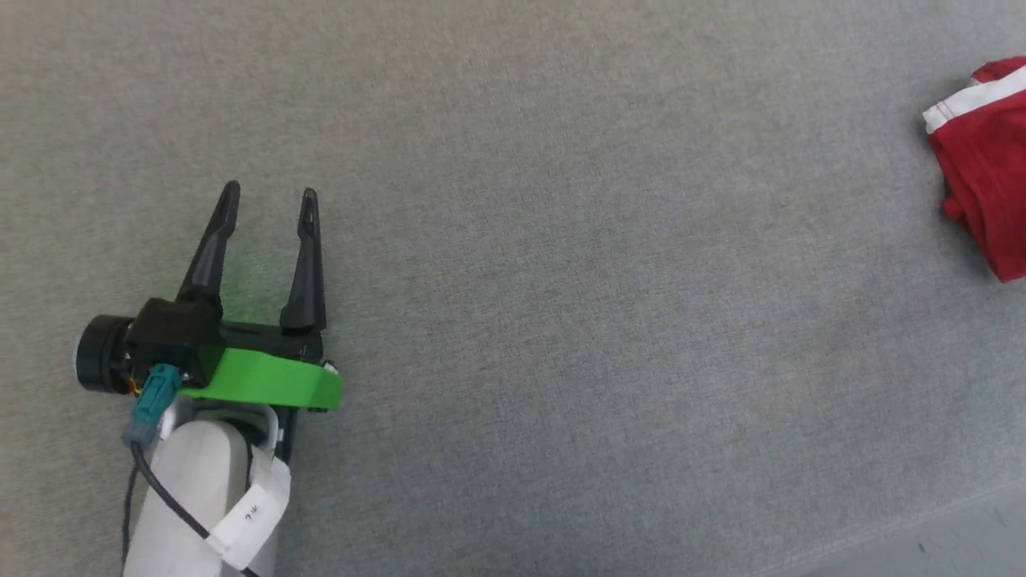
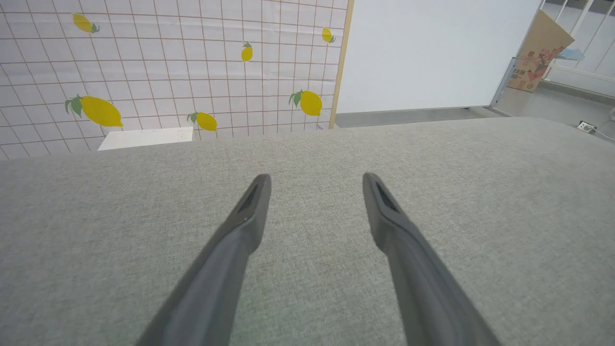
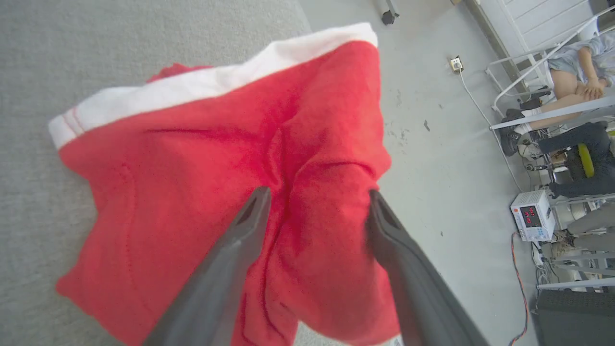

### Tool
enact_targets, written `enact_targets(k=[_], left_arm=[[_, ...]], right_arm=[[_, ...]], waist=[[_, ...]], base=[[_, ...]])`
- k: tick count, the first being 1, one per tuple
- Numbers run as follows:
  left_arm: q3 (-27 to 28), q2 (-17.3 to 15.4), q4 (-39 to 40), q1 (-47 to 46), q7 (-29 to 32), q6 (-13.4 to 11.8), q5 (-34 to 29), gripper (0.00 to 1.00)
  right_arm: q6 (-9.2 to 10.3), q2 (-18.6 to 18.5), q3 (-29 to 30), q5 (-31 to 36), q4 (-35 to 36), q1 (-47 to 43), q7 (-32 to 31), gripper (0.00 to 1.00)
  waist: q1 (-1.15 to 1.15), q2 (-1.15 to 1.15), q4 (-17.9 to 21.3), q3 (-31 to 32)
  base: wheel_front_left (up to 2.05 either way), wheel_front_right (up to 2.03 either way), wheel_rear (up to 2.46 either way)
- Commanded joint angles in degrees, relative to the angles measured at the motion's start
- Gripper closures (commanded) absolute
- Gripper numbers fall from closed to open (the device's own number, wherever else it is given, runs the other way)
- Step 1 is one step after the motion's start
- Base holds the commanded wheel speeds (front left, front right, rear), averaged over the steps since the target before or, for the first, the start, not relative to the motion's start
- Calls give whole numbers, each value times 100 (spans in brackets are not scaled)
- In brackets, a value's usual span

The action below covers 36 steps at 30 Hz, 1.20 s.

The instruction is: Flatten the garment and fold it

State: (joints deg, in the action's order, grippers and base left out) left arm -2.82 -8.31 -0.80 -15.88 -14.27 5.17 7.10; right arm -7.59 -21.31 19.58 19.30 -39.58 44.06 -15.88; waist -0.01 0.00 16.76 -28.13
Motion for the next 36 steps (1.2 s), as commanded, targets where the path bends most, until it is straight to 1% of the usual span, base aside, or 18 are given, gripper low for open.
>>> enact_targets(k=[1,5,10,15,18,23,27,31,36], left_arm=[[-19,56,-65,15,-32,-29,87,0],[-60,211,-287,149,-60,-49,205,0],[-51,373,-515,355,-70,-69,380,0],[3,471,-634,621,-72,-98,503,0],[7,501,-688,768,-72,-109,537,0],[-35,530,-801,967,-72,-115,589,0],[-83,538,-839,1081,-73,-103,628,0],[-216,541,-811,1154,-73,-147,711,0],[-349,542,-778,1247,-73,-216,770,0]], right_arm=[[10,-3,30,30,13,32,185,0],[10,68,134,-300,122,-174,771,0],[10,167,-84,-930,458,-719,1346,0],[10,365,-413,-1796,1230,-1506,1864,0],[10,480,-570,-2118,1819,-2034,2089,0],[10,835,-787,-2401,2889,-3016,2417,0],[10,1110,-890,-2536,3546,-3666,2613,0],[10,1410,-955,-2542,3908,-4212,2698,0],[10,1624,-1033,-2540,4039,-4669,2800,0]], waist=[[1,0,-185,322],[1,0,-392,787],[1,0,-728,1430],[1,0,-1058,1917],[1,0,-1227,2092],[1,0,-1521,2360],[1,0,-1700,2482],[1,0,-1832,2575],[1,0,-1887,2641]], base=[[0,0,0],[0,0,0],[0,0,0],[0,0,0],[0,0,0],[0,0,0],[0,0,0],[0,0,0],[0,0,0]])
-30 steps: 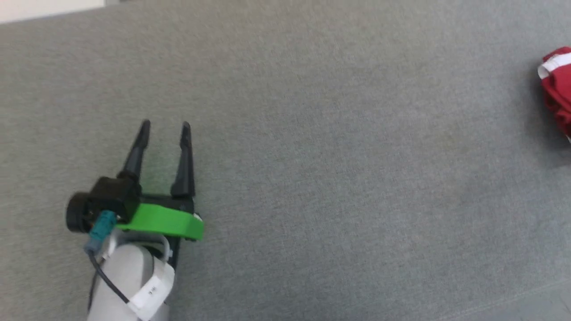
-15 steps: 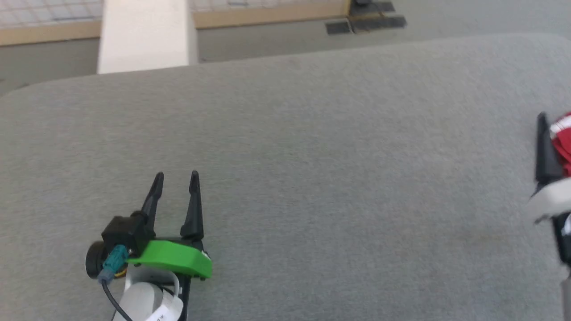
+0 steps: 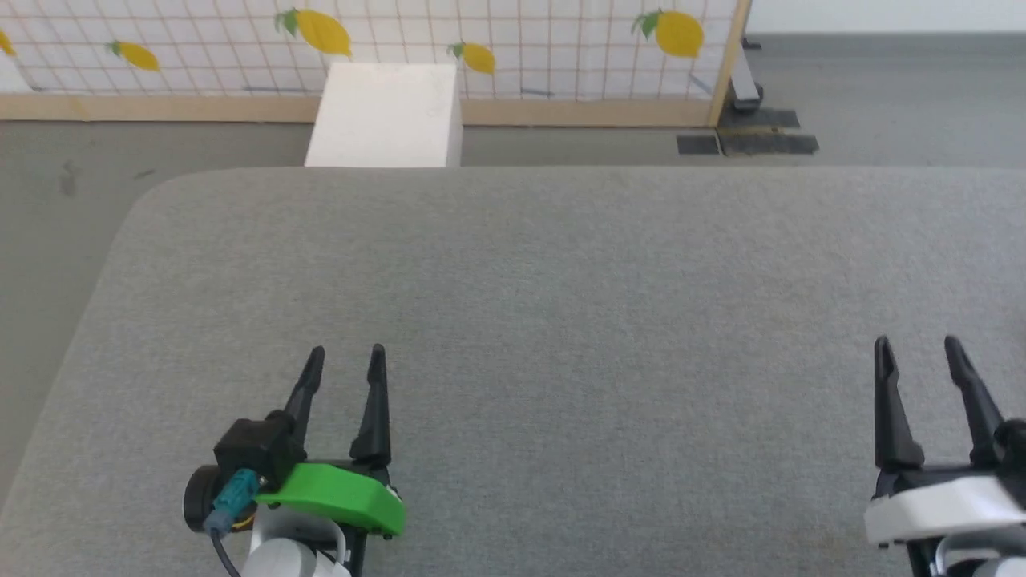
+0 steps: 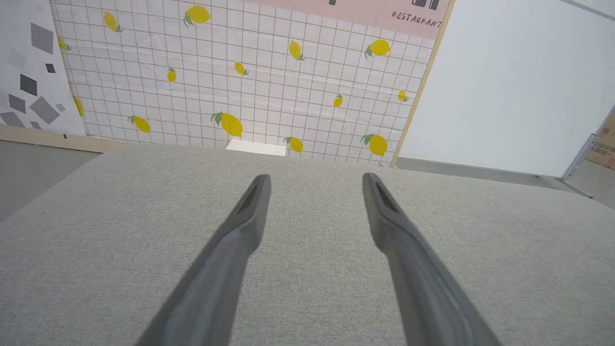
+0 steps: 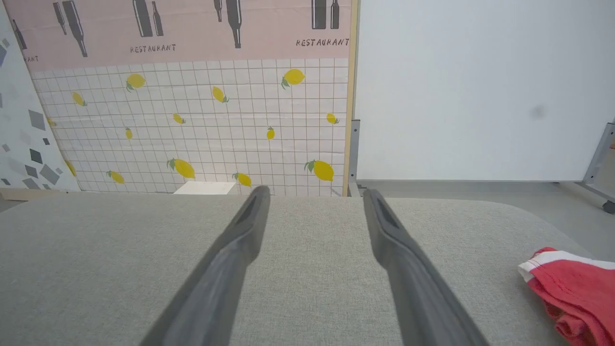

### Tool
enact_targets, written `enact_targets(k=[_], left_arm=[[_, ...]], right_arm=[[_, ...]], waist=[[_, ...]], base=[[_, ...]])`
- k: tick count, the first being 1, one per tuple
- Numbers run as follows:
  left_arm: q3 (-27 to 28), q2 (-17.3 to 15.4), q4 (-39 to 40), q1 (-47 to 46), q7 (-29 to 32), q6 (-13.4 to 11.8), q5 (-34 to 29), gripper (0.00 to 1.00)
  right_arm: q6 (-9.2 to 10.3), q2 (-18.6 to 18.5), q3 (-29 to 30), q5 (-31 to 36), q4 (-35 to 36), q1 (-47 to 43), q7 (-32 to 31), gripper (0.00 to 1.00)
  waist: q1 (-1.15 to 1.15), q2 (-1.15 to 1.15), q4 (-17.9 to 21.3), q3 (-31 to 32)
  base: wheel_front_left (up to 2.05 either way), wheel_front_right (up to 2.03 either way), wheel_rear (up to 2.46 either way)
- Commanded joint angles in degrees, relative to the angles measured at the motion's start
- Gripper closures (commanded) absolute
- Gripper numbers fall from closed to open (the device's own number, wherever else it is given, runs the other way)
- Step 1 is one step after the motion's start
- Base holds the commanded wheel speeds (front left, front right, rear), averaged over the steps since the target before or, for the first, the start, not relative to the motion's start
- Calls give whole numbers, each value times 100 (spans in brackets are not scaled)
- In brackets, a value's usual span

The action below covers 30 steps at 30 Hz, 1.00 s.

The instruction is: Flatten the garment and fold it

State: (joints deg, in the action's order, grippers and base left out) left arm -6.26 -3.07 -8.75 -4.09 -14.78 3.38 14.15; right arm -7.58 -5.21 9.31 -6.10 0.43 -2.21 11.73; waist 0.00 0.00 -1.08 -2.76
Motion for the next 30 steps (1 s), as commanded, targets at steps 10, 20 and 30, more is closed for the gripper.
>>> enact_targets(k=[10,20,30], left_arm=[[-128,19,22,171,-21,-93,163,0],[-164,19,17,137,-21,-117,219,0],[-156,19,-33,157,-21,-129,234,0]], right_arm=[[9,216,-67,203,99,-477,181,0],[9,232,-78,39,-76,-500,259,0],[9,233,-109,-34,-169,-508,298,0]], waist=[[0,0,-145,158],[0,0,-169,143],[0,0,-161,184]], base=[[0,0,0],[0,0,0],[0,0,0]])
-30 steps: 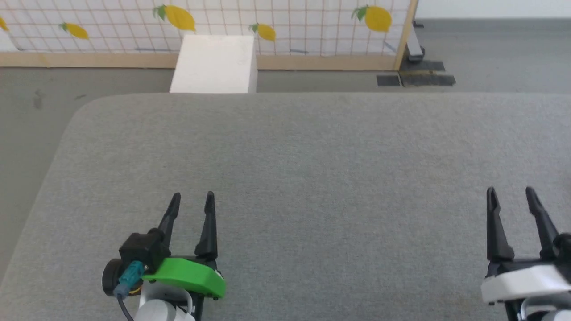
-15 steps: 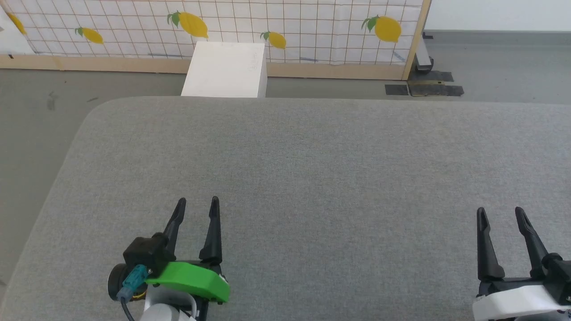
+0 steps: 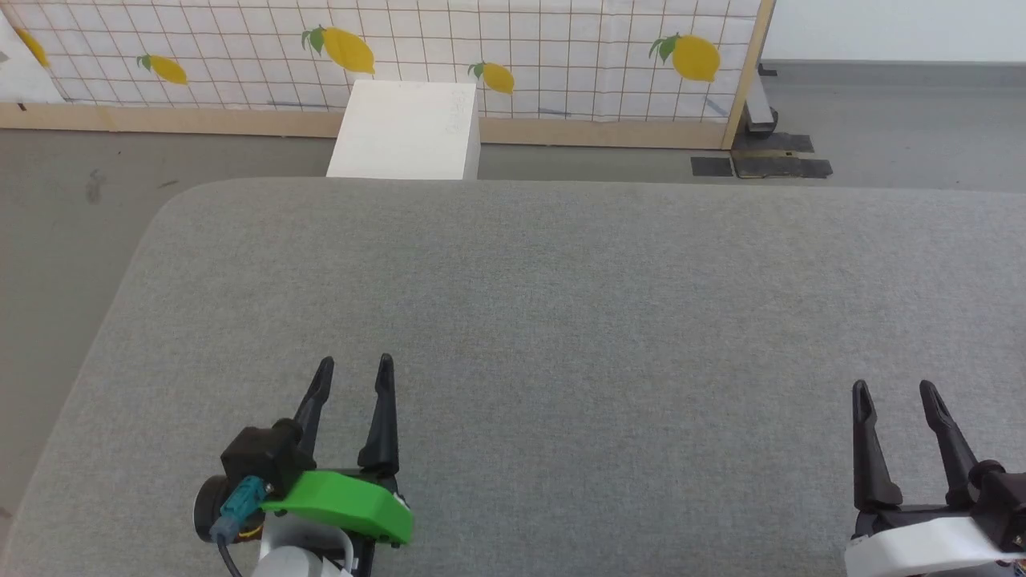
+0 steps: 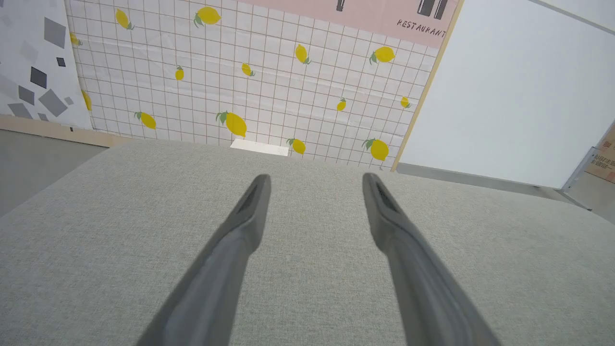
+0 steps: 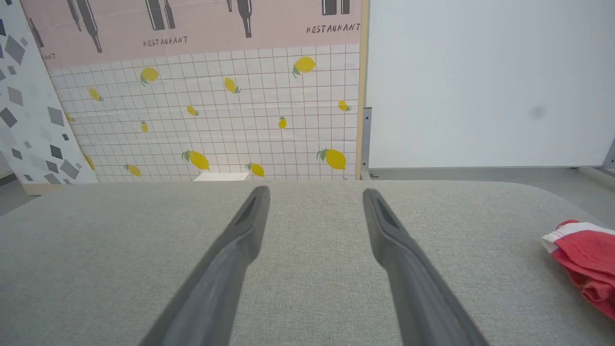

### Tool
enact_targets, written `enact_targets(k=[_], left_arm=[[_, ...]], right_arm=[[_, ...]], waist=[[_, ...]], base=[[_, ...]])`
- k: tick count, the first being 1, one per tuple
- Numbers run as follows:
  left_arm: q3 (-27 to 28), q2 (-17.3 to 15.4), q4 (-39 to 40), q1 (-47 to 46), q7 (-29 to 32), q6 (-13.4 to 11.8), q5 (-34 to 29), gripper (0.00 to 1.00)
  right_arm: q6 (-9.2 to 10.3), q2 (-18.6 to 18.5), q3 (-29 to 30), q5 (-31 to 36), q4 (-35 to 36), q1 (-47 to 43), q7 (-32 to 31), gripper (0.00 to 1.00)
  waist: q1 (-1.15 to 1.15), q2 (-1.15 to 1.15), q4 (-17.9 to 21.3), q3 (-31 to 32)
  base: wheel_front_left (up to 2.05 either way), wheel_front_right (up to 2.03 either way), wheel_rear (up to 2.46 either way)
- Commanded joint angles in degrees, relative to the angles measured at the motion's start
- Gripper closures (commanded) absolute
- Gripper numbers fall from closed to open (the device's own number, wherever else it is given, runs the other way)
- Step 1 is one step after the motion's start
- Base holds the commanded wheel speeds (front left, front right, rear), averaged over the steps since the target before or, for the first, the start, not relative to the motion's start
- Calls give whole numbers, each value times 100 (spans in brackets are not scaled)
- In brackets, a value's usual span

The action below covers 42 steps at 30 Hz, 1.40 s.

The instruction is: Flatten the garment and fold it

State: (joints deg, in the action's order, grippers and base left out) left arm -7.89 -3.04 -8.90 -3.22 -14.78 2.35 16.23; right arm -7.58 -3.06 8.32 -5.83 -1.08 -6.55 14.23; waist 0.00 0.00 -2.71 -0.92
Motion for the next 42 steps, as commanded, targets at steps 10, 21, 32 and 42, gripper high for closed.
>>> enact_targets(k=[10,21,32,42], left_arm=[[-2,16,-62,90,-22,-20,57,0],[-12,-1,-106,28,7,-5,51,100],[-11,-1,-106,28,9,-5,50,100],[37,0,-46,46,97,-18,-51,100]], right_arm=[[9,18,-100,-156,-108,-49,68,0],[0,-2,-92,-140,-130,0,14,100],[0,-2,-90,-139,-129,0,6,100],[1,-1,-135,-95,-115,40,-81,100]], waist=[[0,0,1,-1],[0,0,-8,14],[0,0,-6,15],[0,0,11,19]], base=[[0,0,0],[0,0,0],[0,0,0],[0,0,0]])
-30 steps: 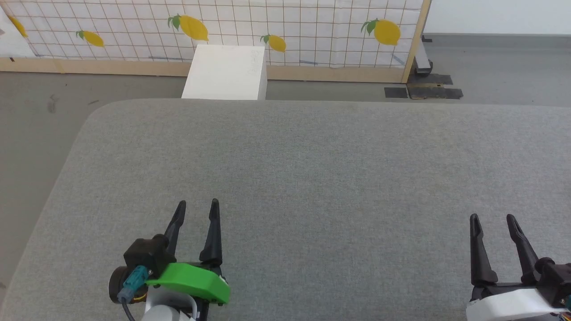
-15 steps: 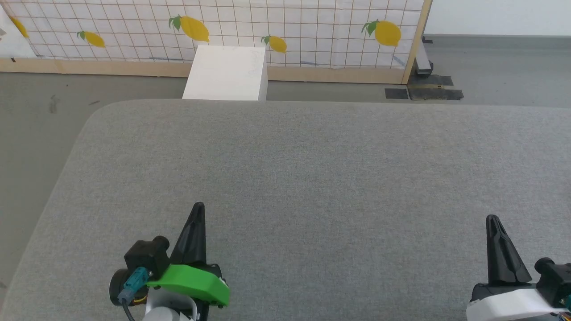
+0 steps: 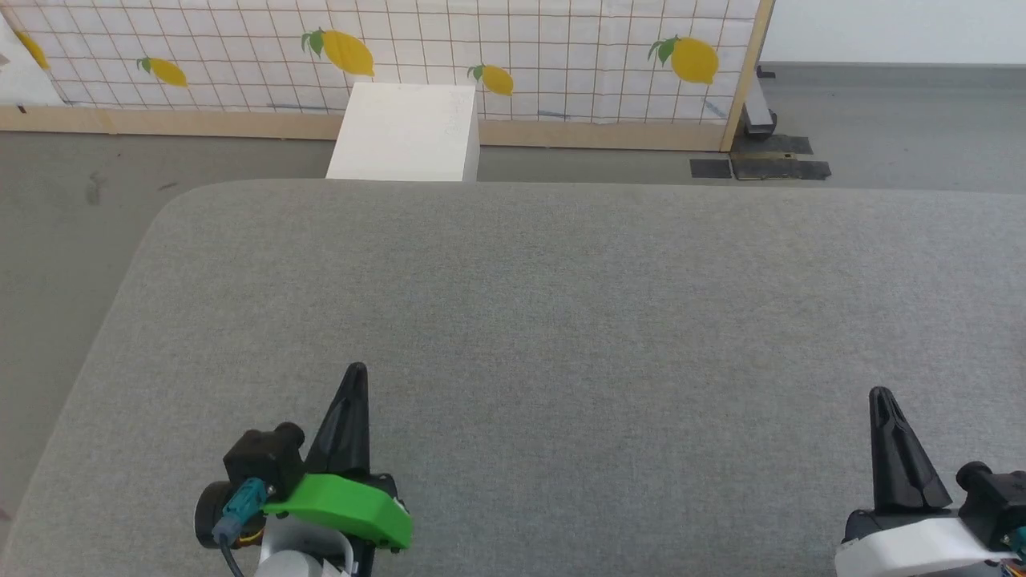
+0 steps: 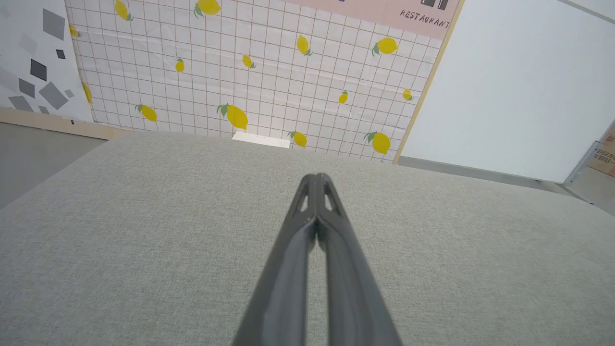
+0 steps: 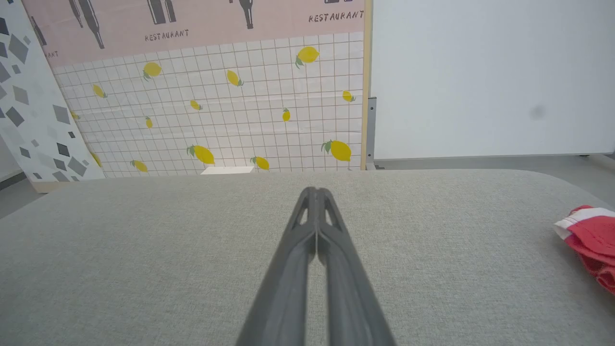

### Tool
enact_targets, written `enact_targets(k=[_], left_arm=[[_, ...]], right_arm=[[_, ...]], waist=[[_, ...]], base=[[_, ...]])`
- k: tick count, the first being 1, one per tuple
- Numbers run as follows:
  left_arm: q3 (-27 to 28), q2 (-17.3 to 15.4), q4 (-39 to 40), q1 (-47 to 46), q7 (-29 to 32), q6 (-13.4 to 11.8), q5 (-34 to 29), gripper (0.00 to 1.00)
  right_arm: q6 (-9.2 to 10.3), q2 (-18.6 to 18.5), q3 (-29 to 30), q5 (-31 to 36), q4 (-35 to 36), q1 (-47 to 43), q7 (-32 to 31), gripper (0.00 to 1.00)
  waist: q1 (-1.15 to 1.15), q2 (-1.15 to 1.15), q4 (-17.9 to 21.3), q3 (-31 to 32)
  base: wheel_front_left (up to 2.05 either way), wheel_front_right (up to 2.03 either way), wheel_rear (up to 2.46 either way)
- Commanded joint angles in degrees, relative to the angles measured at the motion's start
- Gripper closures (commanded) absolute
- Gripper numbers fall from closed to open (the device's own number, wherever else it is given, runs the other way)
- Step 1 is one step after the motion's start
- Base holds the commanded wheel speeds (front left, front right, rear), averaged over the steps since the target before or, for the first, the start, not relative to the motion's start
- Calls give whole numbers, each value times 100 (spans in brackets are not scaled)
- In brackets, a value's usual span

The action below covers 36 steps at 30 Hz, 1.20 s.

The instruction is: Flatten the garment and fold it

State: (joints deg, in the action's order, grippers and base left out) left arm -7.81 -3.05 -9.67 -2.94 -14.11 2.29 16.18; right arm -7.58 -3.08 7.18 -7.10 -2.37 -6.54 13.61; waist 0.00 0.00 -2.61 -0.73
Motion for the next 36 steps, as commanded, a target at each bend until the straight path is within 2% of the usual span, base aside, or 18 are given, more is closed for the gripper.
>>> enact_targets(k=[1,36], left_arm=[[35,1,40,21,43,-15,-60,100],[257,6,316,102,449,-79,-523,100]], right_arm=[[1,1,-27,38,16,45,-31,100],[3,7,-232,238,81,226,-426,100]], waist=[[0,0,4,1],[0,0,80,22]], base=[[0,0,0],[0,0,0]])
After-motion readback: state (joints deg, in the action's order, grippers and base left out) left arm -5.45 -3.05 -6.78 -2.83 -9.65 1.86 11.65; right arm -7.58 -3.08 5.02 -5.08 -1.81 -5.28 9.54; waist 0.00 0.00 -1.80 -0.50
